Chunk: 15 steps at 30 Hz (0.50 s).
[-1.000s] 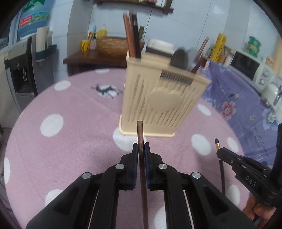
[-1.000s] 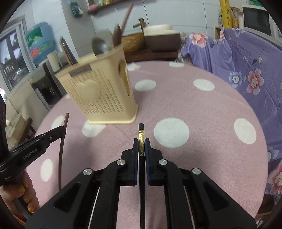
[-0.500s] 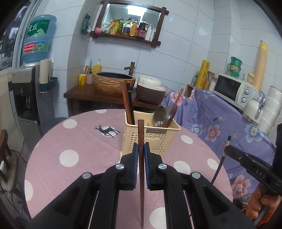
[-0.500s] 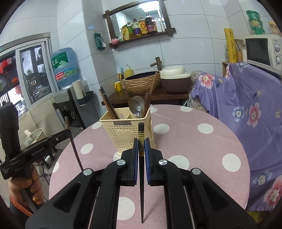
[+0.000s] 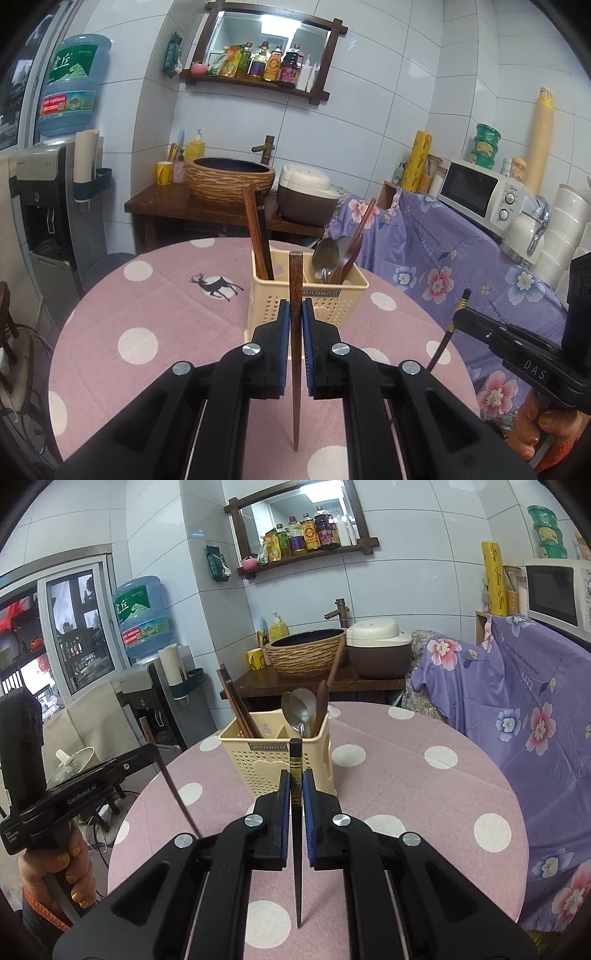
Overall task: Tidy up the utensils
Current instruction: 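Insert the black chopstick into the holder with the right tool while the left tool inserts the brown one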
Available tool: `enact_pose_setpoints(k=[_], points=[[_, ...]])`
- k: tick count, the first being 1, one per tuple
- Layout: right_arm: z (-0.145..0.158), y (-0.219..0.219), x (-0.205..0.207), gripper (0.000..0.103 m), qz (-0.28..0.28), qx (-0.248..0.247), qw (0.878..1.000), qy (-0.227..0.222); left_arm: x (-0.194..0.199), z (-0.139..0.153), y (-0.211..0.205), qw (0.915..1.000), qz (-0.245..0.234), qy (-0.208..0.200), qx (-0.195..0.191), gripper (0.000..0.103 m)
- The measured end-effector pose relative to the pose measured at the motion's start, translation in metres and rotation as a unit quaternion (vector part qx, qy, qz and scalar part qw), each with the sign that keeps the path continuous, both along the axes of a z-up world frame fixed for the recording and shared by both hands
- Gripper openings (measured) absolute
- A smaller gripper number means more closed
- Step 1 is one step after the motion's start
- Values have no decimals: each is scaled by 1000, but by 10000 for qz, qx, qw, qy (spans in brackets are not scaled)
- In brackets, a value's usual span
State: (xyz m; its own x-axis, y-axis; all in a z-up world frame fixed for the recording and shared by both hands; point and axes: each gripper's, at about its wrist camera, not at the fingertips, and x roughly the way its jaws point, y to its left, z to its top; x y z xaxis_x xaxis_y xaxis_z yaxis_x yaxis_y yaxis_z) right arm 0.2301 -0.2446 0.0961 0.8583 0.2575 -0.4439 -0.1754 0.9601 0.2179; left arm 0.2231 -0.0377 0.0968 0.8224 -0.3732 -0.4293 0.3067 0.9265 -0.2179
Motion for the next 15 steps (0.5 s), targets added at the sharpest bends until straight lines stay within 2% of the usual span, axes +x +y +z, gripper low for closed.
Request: enact_pose_setpoints(k=[4,10,13,15], points=[[26,6,14,8,95,-59,9998,-155,11,25,-1,9998,-100,-127,-115,8],[112,7,51,8,-33,22,9980,-627,44,98,-2,9980,-193,-382,-473,8],[154,10,67,8,-223,-85,9949,-983,56,136,-7,9967,24,-724,-374,8],[169,13,78,8,-313,-93,9938,-1060,65,151,-11,9955,221,-881,-270,8]])
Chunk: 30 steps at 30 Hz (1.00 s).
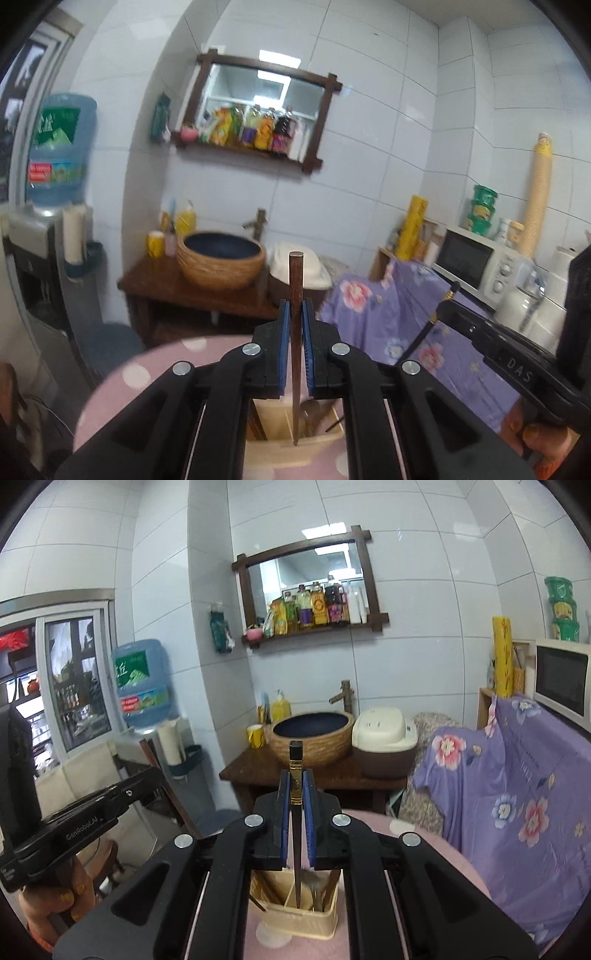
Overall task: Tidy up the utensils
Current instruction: 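Insert the black chopstick into the holder with the right tool while the left tool inserts the brown one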
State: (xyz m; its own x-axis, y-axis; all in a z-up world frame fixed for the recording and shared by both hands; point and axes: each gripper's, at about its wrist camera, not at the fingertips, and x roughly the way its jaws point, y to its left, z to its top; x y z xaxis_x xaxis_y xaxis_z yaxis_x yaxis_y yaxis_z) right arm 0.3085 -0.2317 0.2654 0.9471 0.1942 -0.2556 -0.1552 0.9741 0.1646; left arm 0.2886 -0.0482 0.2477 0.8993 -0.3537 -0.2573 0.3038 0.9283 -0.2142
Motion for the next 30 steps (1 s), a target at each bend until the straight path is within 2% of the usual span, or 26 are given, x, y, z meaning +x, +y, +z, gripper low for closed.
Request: enact_pose_setpoints(k=[2,4,13,17,21,28,29,30], points=[[3,5,11,8,-91,-53,9999,-33,11,3,-4,9999,85,-16,72,8],[-7,9,21,8,-160,-96,9998,7,18,-5,-8,9996,215,-18,171,8],[-101,23,58,8,-142,-128,9968,778,43,-98,-22,9963,317,634,485,8],[-124,22,63,8,-189,-160,9954,925,47,-129,-25,9942,302,866,565,8],[-134,17,62,8,-302,-195,9955,877,45,-147,-27,9928,314,907,715,8],[-138,9,60,9,-312,-36,9959,843,42,-154,-29,9927,247,859,814,8],[-139,8,59,10,-314,-32,9959,846,40,-154,-28,9929,245,826,815,8],[-139,7,59,16,-325,-31,9959,847,39,-154,-28,9931,234,813,814,8]])
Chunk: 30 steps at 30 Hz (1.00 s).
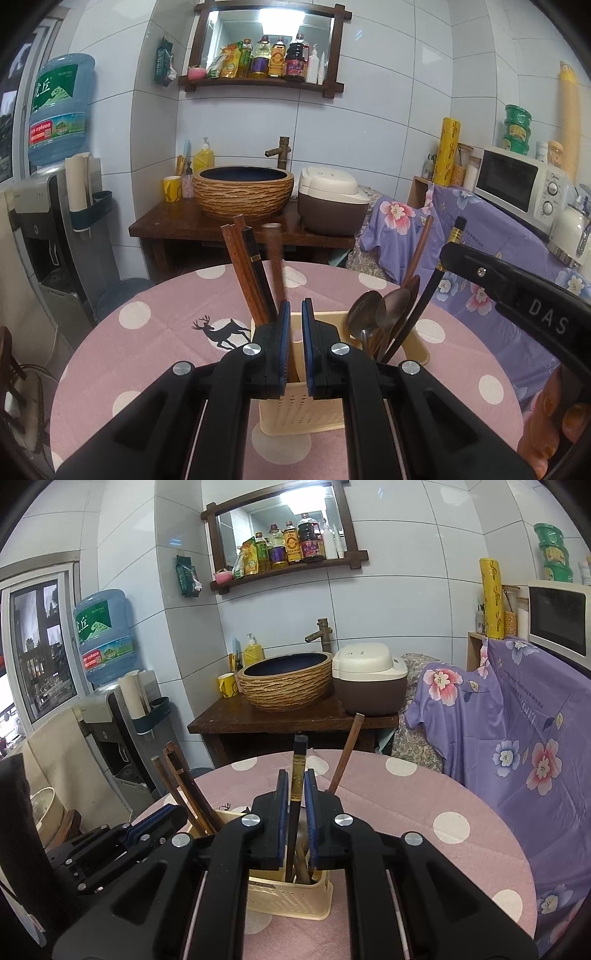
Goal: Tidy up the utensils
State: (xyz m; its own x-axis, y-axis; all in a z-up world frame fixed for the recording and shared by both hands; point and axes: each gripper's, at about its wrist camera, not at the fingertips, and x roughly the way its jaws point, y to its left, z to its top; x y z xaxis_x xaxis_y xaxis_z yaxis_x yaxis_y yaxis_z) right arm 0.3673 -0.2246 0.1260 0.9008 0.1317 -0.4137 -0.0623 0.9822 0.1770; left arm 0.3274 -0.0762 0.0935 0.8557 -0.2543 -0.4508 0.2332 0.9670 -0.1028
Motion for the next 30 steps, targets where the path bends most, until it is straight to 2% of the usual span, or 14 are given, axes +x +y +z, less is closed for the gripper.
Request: enact_pose_setpoints(k=[1,3,4,6,7,8,11,14,15,17,20,25,28,30], points=[[-1,-1,-1,23,2,16,10000,-22,-2,0,1,10000,-22,-3,-16,8],[-1,-2,-6,57,-8,36,9999,-144,-6,-1,2,10000,-45,-14,-31,16],[0,-2,-11,58,-74,-4,9997,-250,-9,-2,4,10000,-33,-39,-49,21],[2,-2,-21,59,-131,-101,9992,-377,-19,-2,10,9998,13,-120,-146,42],[3,-1,-26,59,-108,-118,9989,-432,-26,-1,15,9996,18,-179,-217,47],[4,-1,-32,62,-94,-152,9986,-493,-32,0,17,9994,9,-239,-259,54],[4,2,-60,80,-219,-440,9958,-772,-62,2,30,9979,83,-577,-279,77],[-3,3,-87,88,-452,-681,9931,-845,-94,-1,46,9958,124,-863,-287,96],[-6,2,-94,93,-517,-687,9930,-810,-104,-3,51,9952,135,-936,-258,98],[-18,0,-115,97,-605,-688,9929,-761,-126,-10,61,9936,227,-1094,-170,98],[-44,4,-153,97,-672,-781,9916,-788,-155,-28,71,9919,457,-1182,7,98],[-93,16,-208,97,-798,-890,9907,-650,-194,-61,80,9926,710,-989,21,98],[-115,24,-239,97,-808,-824,9916,-587,-217,-79,82,9944,691,-788,-160,98],[-125,31,-257,97,-722,-930,9911,-617,-233,-86,81,9947,624,-802,-142,98]])
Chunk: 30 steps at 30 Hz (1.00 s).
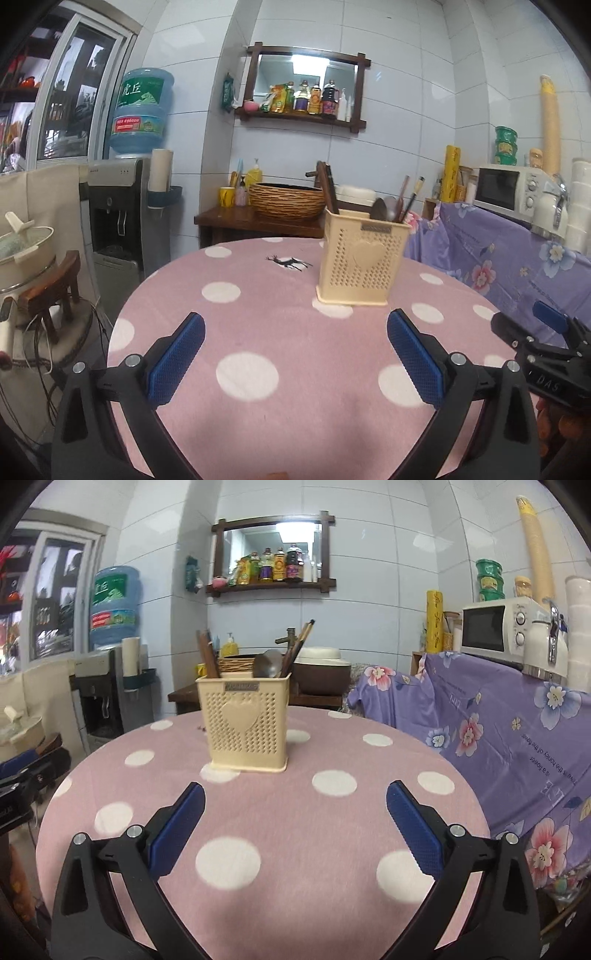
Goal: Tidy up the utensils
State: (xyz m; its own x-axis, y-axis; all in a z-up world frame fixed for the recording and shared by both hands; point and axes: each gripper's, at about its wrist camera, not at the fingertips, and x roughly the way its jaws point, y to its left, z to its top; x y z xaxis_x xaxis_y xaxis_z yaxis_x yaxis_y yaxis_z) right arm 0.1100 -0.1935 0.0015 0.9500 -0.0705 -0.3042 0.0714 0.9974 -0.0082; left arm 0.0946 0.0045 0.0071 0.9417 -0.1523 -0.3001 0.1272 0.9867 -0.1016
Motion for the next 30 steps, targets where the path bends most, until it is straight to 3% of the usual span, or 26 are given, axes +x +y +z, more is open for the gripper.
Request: enact_pose_setpoints(k=[3,8,11,30], points=[[-11,11,-26,97,-37,-327,9994,-89,-25,-7,-6,9997,-55,-178,141,98],[-19,19,-61,97,87,-316,9992,-250,-42,-14,-15,9992,-344,-130,180,98],[-17,21,-71,97,128,-284,9989,-345,-44,-14,-11,9995,-250,-169,94,98],[-13,20,-77,97,241,-208,9986,-419,-55,-14,-6,9992,-209,-345,12,98]])
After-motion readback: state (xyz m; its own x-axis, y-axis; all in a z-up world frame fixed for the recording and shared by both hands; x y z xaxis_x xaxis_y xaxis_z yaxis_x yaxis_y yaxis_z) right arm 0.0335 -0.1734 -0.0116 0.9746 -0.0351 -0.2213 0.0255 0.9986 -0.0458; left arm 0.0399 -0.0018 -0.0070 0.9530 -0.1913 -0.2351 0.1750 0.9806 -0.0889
